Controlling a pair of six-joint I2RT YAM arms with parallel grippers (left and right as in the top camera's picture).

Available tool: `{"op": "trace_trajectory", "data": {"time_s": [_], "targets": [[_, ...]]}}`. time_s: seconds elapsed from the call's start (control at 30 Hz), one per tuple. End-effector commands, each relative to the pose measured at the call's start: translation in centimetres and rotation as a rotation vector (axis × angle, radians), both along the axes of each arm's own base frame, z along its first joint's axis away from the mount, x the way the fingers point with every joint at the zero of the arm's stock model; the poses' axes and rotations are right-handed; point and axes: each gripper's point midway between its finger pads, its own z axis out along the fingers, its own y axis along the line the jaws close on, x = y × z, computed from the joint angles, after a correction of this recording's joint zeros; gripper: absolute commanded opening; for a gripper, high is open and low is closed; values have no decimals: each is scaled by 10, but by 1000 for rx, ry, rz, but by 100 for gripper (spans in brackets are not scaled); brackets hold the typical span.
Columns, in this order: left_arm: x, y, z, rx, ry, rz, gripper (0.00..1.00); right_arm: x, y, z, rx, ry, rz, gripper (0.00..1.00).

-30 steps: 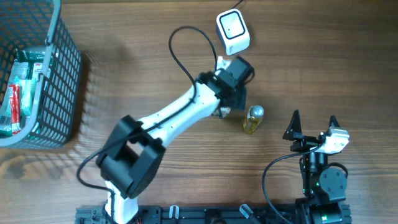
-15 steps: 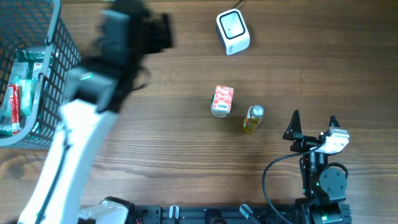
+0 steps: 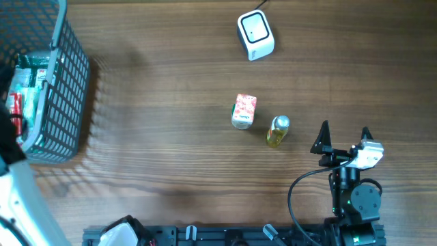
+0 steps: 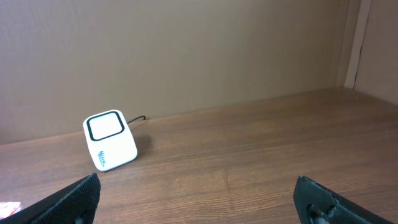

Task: Scan the item barcode
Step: 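Move the left gripper back into the basket over the packets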

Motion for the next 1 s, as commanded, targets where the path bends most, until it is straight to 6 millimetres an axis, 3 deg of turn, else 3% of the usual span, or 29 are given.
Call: {"op": "trace_trajectory", "data": {"time_s": [0.0,0.2,0.43,0.67,0.83,0.97], "targets": [[12,30,-34,-106,48,-38,100,0,-2,1,4,-6,-11,100],[29,68,-101,-224,197,-93,100,0,-2,1,4,-6,-11,100],[46,83,-167,-271,408,-215,100,0,-2,1,4,-6,-11,100],[53,90,-233,-395,521,-227,100,0,-2,1,5,-6,-11,100],[51,92,-280,-485,598,-225,80,0,-2,1,4,-6,-11,100],[43,96,-311,-553,644,-210,75,0,-2,1,5,-6,-11,100]]}}
